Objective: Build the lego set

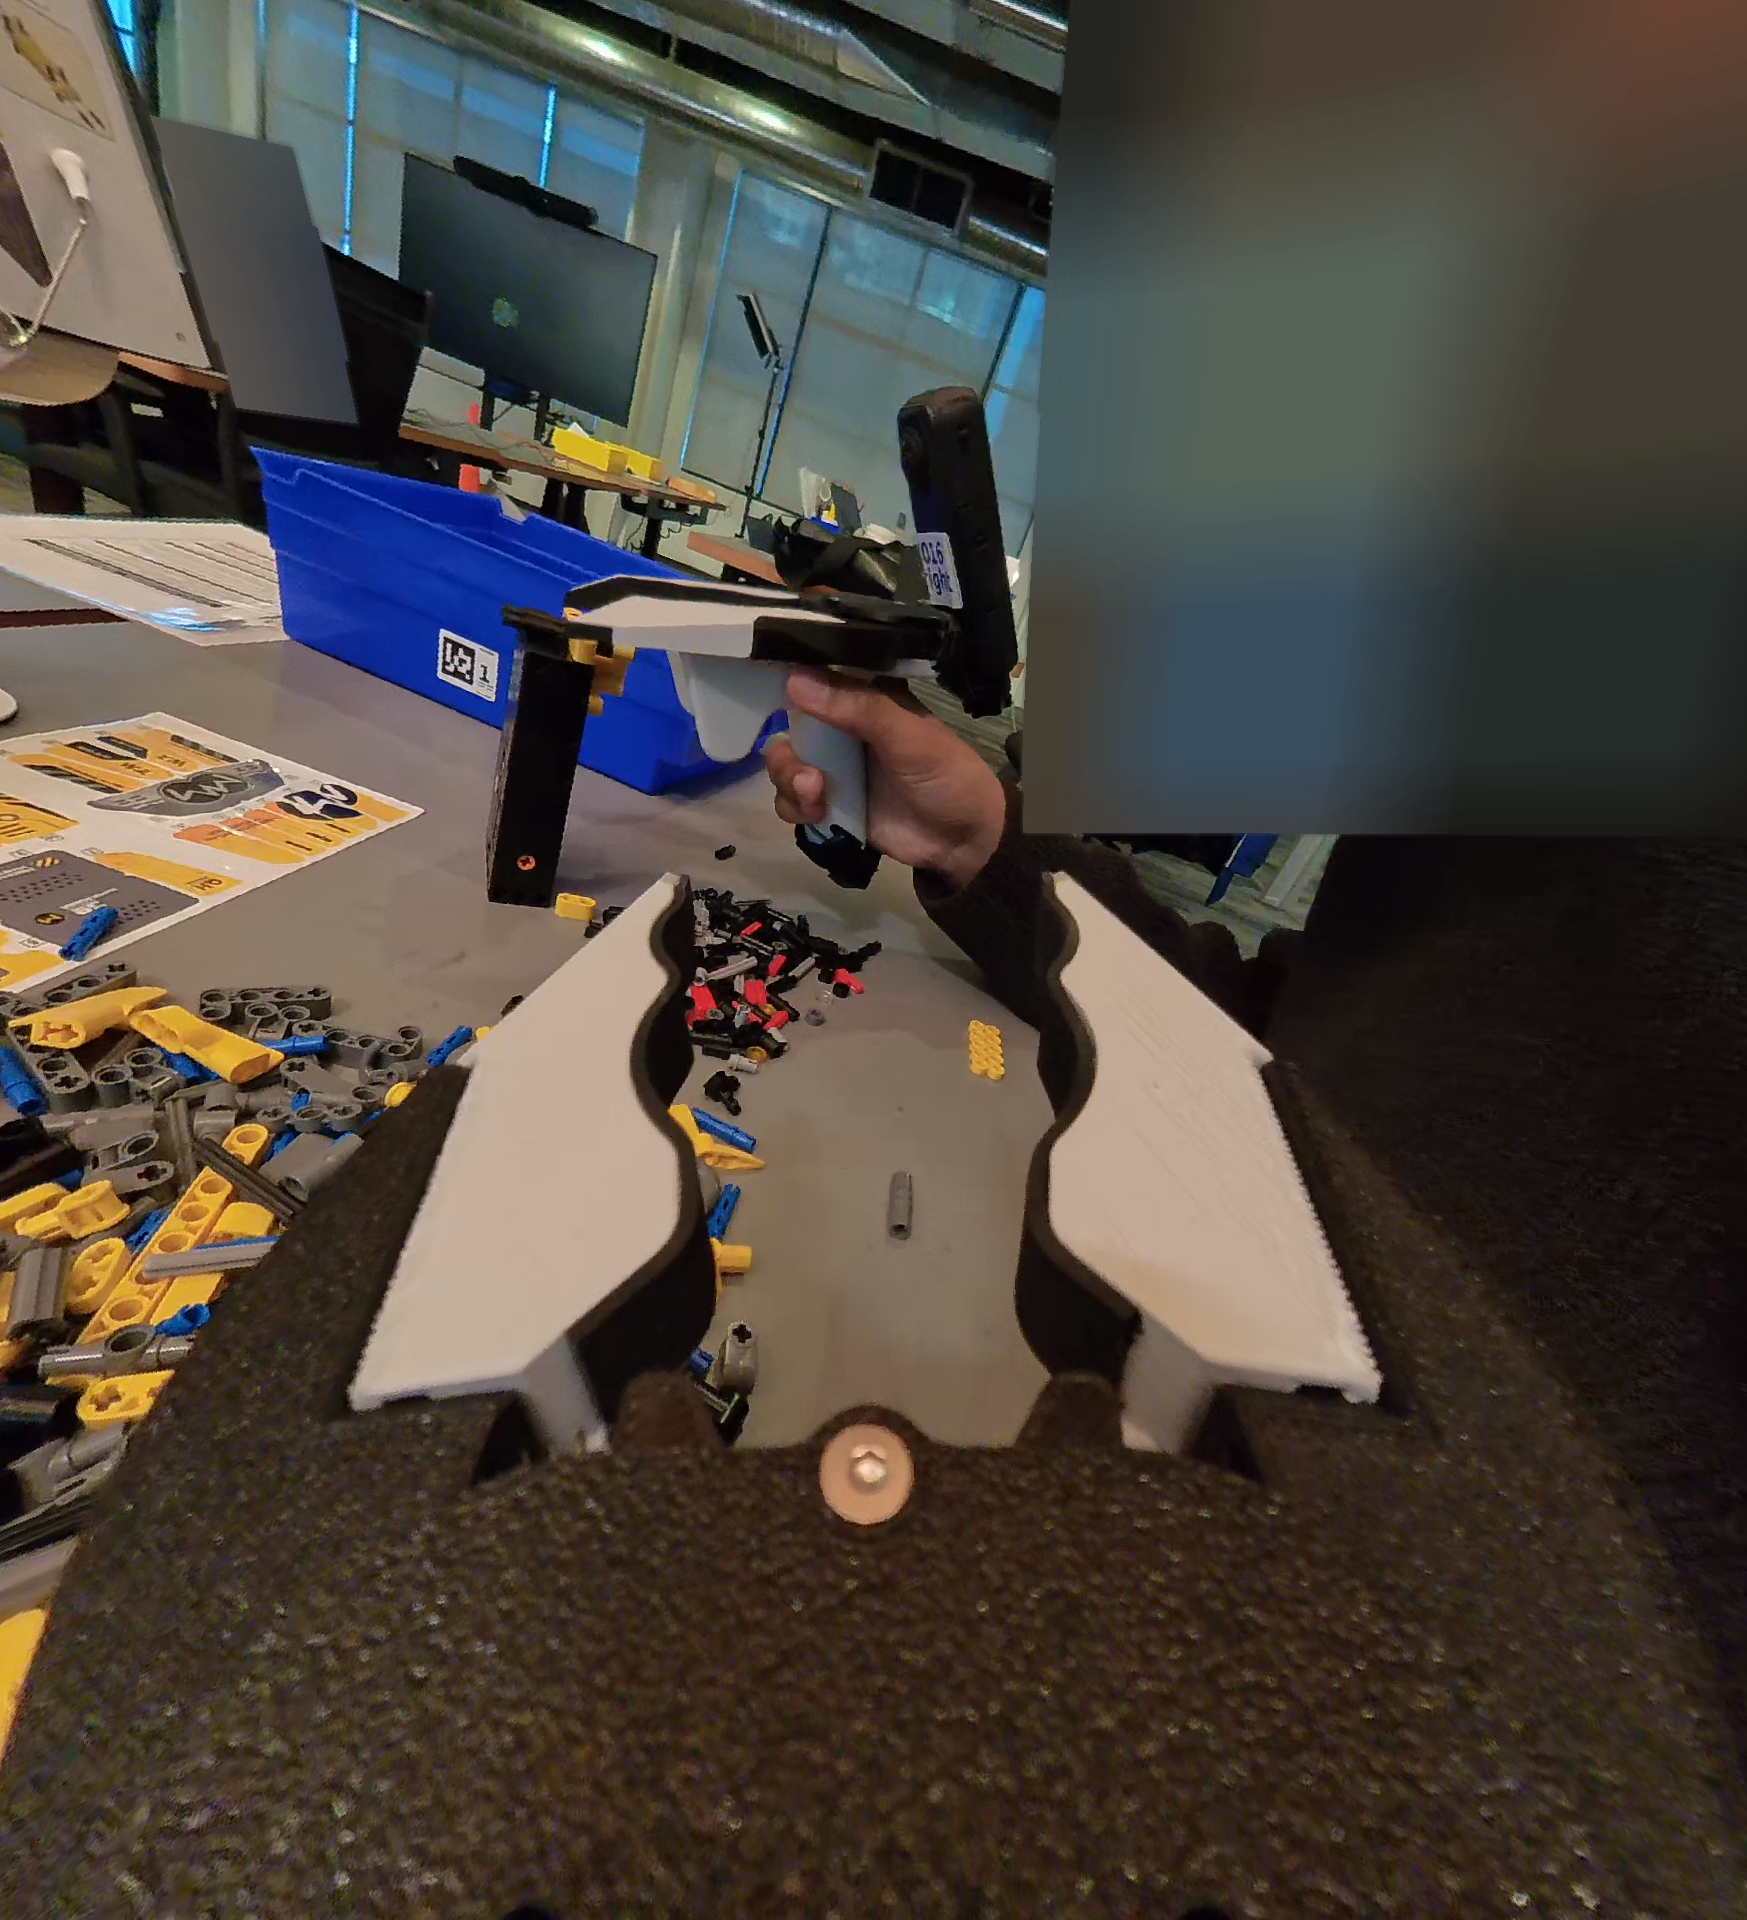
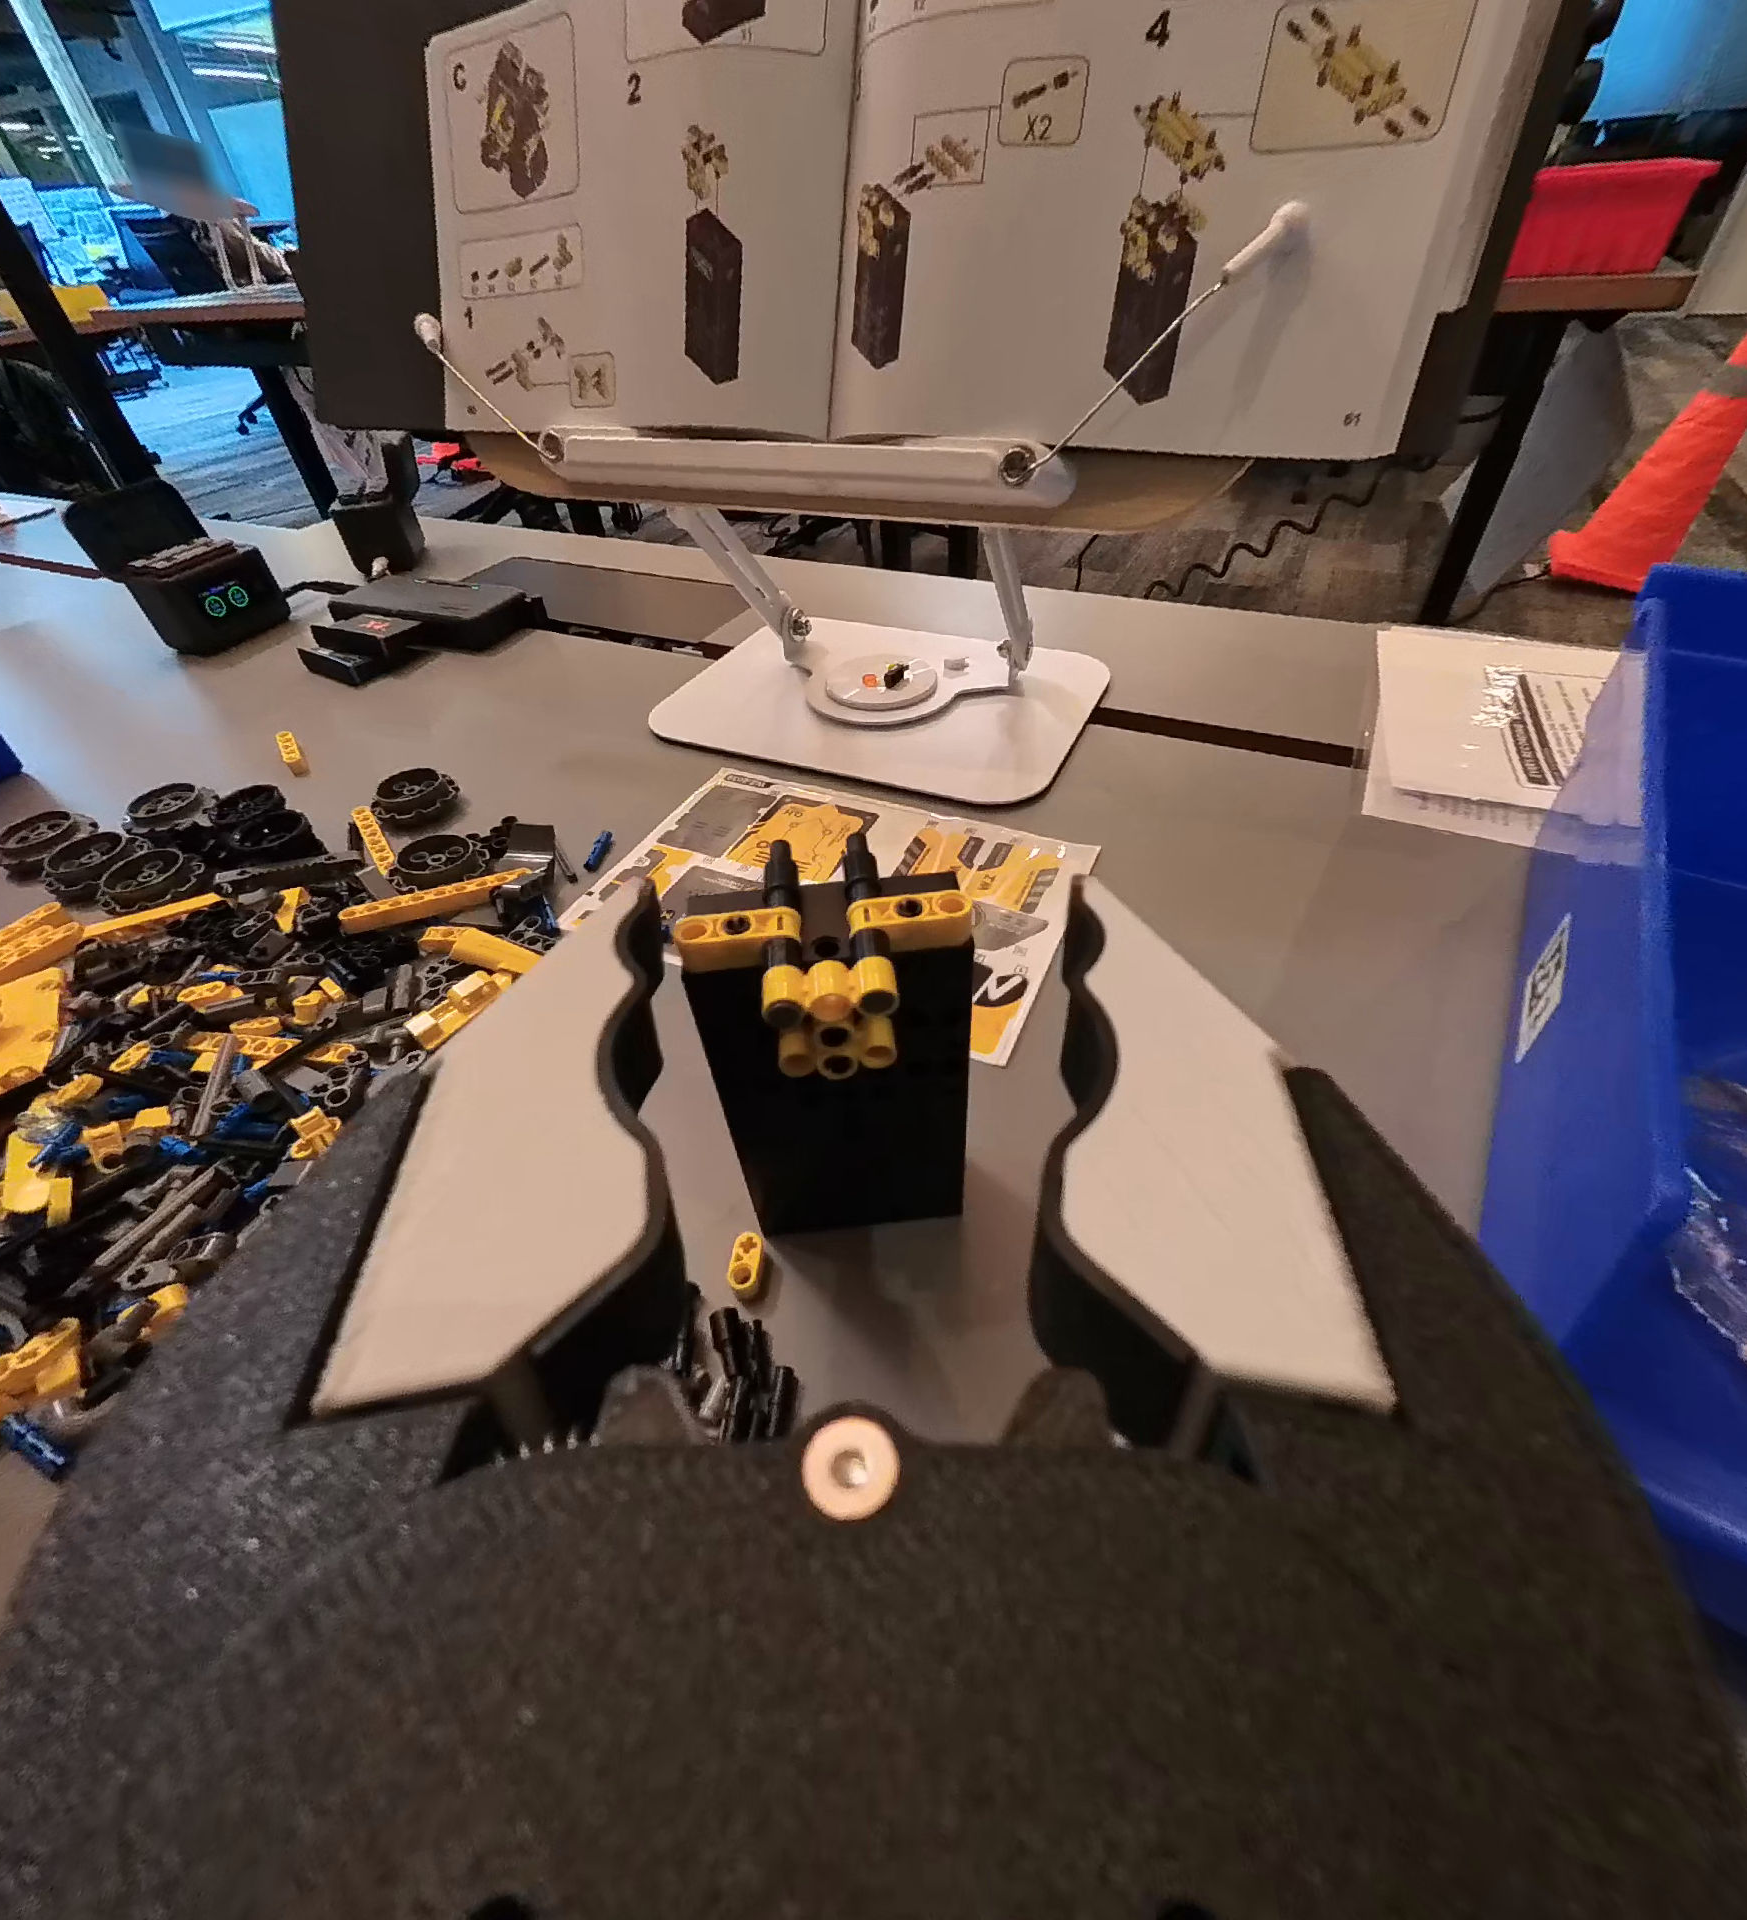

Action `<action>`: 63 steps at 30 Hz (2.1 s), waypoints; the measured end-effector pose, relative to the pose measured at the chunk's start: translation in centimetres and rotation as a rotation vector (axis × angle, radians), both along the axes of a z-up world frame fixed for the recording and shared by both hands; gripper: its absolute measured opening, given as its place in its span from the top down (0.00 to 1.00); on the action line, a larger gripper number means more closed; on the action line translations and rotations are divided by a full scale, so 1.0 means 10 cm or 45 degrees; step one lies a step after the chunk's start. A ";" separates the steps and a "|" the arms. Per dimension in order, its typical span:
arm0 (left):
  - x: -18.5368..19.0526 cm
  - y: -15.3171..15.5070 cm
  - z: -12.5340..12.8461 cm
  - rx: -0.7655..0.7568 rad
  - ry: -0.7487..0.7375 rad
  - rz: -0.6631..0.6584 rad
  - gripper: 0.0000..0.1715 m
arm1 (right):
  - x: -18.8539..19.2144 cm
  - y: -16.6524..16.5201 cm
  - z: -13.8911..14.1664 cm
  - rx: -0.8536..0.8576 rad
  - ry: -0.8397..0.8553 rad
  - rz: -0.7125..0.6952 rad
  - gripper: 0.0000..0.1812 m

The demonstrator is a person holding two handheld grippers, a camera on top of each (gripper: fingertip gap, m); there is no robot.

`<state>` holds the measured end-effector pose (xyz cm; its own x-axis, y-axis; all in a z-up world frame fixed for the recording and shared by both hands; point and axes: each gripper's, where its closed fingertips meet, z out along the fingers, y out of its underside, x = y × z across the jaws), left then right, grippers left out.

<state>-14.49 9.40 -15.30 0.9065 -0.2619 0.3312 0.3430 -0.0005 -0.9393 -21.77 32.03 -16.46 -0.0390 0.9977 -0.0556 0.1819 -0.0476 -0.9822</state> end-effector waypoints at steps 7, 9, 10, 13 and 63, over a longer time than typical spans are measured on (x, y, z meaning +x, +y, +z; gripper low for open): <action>0.04 -0.02 -0.01 0.001 0.031 -0.002 0.62 | 0.05 0.03 0.16 -0.013 0.098 -0.010 0.58; 0.05 -0.04 0.01 0.008 0.051 0.015 0.62 | 0.10 0.07 0.25 -0.020 0.151 -0.015 0.58; 0.05 -0.04 0.01 0.004 0.059 0.025 0.63 | 0.13 0.09 0.29 -0.025 0.174 -0.023 0.58; 0.22 0.05 0.01 -0.052 0.029 -0.001 0.64 | 0.29 0.19 0.40 -0.044 0.247 -0.052 0.58; 1.31 1.12 -1.20 -0.941 0.397 -0.216 0.99 | 0.44 0.28 0.37 -0.296 0.300 0.068 0.64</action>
<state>-1.40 20.63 -27.29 0.9532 -0.2166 0.2112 0.0057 -0.6850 -0.7285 -17.42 34.80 -12.80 -0.1298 0.9555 -0.2647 -0.0407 -0.2719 -0.9615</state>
